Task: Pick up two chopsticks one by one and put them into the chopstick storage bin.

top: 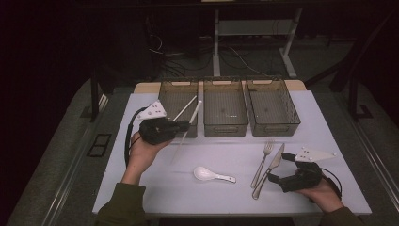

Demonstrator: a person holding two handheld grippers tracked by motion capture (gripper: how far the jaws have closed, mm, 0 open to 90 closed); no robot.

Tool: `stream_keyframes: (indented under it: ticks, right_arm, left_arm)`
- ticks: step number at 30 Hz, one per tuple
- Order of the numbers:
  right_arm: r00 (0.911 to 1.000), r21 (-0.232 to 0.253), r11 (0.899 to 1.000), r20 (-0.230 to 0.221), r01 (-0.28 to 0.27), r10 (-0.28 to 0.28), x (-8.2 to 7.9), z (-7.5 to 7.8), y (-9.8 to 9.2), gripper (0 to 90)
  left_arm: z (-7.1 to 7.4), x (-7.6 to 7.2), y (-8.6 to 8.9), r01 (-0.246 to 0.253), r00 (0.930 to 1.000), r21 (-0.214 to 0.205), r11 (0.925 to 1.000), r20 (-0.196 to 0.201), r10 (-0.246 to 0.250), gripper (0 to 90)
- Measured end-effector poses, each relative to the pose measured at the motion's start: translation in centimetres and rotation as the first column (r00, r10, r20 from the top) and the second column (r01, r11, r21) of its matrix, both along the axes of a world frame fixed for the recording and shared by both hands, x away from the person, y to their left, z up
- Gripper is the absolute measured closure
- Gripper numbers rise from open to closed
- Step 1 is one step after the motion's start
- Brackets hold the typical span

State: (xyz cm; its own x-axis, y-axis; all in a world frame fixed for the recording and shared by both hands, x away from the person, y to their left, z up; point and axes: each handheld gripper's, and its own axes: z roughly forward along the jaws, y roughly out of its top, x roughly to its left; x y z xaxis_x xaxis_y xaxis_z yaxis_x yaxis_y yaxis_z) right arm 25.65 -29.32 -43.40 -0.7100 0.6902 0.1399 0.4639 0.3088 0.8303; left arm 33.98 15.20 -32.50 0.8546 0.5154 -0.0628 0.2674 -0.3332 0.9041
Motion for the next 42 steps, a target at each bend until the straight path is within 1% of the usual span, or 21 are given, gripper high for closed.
stream_keyframes:
  ticks: [3, 4, 9, 14, 20, 24, 25, 28, 30, 34, 36, 39, 42]
  right_arm:
    - [1.0, 0.001, 1.0, -0.005, 0.004, -0.004, 0.0, 0.0, 0.0, 0.8]
    - [1.0, 0.001, 1.0, -0.001, 0.004, -0.004, 0.0, 0.0, 0.0, 0.8]
    - [0.9999, 0.007, 1.0, 0.002, 0.01, -0.01, 0.1, 0.0, 0.0, 0.8]
    - [0.9999, 0.006, 1.0, 0.006, 0.008, -0.008, 0.1, 0.0, -0.1, 0.8]
    - [0.9999, 0.012, 1.0, 0.001, 0.012, -0.012, 0.1, 0.0, -0.2, 0.8]
    - [0.9999, 0.014, 1.0, 0.0, 0.012, -0.012, 0.1, 0.0, -0.2, 0.8]
    - [0.9999, 0.014, 1.0, -0.001, 0.014, -0.014, 0.1, 0.0, -0.2, 0.7]
    - [0.9999, 0.015, 1.0, -0.001, 0.014, -0.014, 0.1, 0.0, -0.2, 0.8]
    - [0.9999, 0.017, 1.0, -0.004, 0.015, -0.015, 0.1, 0.0, -0.2, 0.8]
    - [0.9999, 0.017, 1.0, -0.001, 0.013, -0.013, 0.1, 0.0, -0.3, 0.8]
    - [0.9999, 0.017, 1.0, -0.003, 0.013, -0.013, 0.1, 0.0, -0.3, 0.8]
    - [0.9999, 0.019, 1.0, 0.0, 0.011, -0.011, 0.1, 0.0, -0.3, 0.8]
    - [1.0, 0.02, 1.0, -0.001, 0.009, -0.009, 0.1, 0.0, -0.4, 0.8]
  left_arm:
    - [0.5, 0.5, 0.2, -0.012, 0.9999, -0.014, 0.9998, 0.011, 0.012, 84.1]
    - [0.7, 0.7, 0.3, -0.015, 0.9998, -0.018, 0.9997, 0.016, 0.015, 84.1]
    - [2.3, 2.0, 0.3, -0.026, 0.999, -0.003, 0.9997, 0.035, 0.026, 84.1]
    - [4.1, 3.3, 0.5, -0.042, 0.9977, -0.005, 0.9991, 0.053, 0.042, 84.1]
    - [5.9, 5.1, 0.9, -0.069, 0.9945, -0.012, 0.9975, 0.078, 0.07, 84.1]
    - [6.6, 6.4, 1.3, -0.097, 0.991, -0.018, 0.9952, 0.091, 0.098, 84.1]
    - [6.7, 6.7, 1.4, -0.102, 0.9902, -0.012, 0.9947, 0.095, 0.103, 84.1]
    - [6.9, 7.7, 1.5, -0.122, 0.9878, -0.02, 0.9923, 0.095, 0.123, 84.1]
    - [6.7, 8.4, 1.5, -0.136, 0.986, -0.004, 0.9908, 0.097, 0.135, 84.1]
    - [6.2, 9.7, 1.3, -0.155, 0.9844, 0.014, 0.9878, 0.086, 0.153, 84.1]
    - [5.7, 10.4, 1.3, -0.173, 0.9818, 0.021, 0.9847, 0.084, 0.17, 84.1]
    - [4.9, 11.3, 1.4, -0.19, 0.9801, 0.04, 0.981, 0.068, 0.187, 84.1]
    - [3.9, 12.1, 1.5, -0.207, 0.9778, 0.071, 0.9759, 0.05, 0.203, 84.1]
